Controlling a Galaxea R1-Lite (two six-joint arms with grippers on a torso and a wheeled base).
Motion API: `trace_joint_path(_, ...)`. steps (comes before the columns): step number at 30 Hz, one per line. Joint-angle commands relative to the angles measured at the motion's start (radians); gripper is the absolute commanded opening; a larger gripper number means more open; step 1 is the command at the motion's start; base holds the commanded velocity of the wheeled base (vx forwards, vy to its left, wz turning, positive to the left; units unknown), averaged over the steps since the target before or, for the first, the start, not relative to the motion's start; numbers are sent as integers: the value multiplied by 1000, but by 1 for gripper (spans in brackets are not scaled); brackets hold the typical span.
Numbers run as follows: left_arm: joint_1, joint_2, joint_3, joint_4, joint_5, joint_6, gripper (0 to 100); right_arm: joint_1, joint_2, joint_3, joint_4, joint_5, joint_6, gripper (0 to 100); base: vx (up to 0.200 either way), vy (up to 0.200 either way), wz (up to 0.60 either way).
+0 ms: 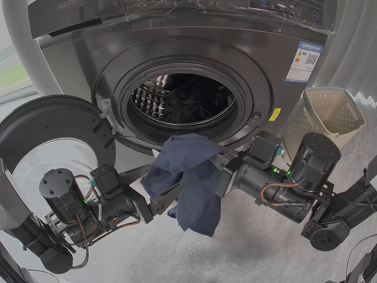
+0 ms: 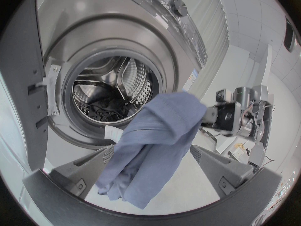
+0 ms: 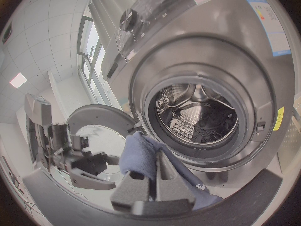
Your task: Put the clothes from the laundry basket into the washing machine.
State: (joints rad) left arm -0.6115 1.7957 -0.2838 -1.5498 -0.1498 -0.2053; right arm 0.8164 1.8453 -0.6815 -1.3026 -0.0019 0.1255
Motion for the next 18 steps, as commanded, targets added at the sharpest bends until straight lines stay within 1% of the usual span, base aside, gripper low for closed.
trace_joint_path(1,-5,50,20,-1,3,3,100,9,-106,46,0,-1,0,0,0,0,0)
trace_joint_path(7,9,73,9,0,4,1,100,4,-184,92,19,-1,-1,0,0,0,0)
trace_joint_path(10,15,111,-9,0,9,9,100,6,-221,122,29,-1,-1,0,0,0,0)
trace_joint_path(15,53,132,-3,0,6,7,100,0,-229,126,29,-3,-1,0,0,0,0)
trace_joint_path(18,56,140,5,0,3,6,100,-5,-227,123,29,-3,-1,0,0,0,0)
